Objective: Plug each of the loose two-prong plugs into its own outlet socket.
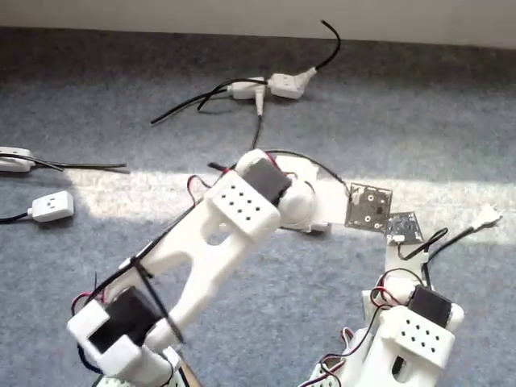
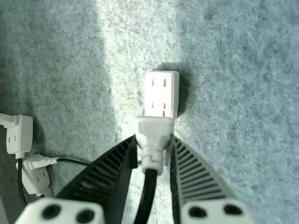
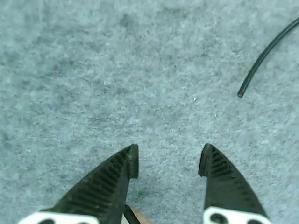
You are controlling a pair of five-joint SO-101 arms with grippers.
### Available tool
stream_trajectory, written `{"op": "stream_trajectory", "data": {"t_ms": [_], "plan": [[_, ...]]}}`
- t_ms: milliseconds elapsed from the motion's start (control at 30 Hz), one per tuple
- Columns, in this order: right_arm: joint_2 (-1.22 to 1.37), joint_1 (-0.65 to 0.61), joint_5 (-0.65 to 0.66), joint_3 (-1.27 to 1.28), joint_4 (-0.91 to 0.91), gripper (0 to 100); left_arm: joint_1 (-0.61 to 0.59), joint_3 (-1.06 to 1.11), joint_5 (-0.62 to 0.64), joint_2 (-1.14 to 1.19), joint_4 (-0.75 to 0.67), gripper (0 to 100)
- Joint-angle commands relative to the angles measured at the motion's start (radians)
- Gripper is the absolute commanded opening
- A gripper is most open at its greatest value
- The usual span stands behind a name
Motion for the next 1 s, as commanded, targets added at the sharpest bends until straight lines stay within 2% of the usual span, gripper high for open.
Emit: {"op": "stream_trajectory", "data": {"t_ms": [0,333,433,600,767,967], "plan": [[-0.012,-0.013,-0.009,-0.004,-0.013,21.7,0.010,-0.303,-0.021,0.203,0.077,1],[-0.012,0.001,-0.006,-0.007,-0.007,21.7,0.010,-0.802,-0.084,0.633,0.247,1],[-0.016,0.070,0.008,-0.008,-0.007,21.7,0.010,-0.929,-0.146,0.723,0.341,1],[-0.016,0.245,0.193,-0.010,-0.013,21.7,0.008,-1.122,-0.160,0.829,0.457,1],[-0.016,0.328,0.272,-0.010,-0.015,21.7,0.008,-1.193,-0.158,0.880,0.476,1],[-0.016,0.332,0.279,-0.002,-0.015,21.7,0.028,-1.188,-0.155,0.898,0.497,1]]}}
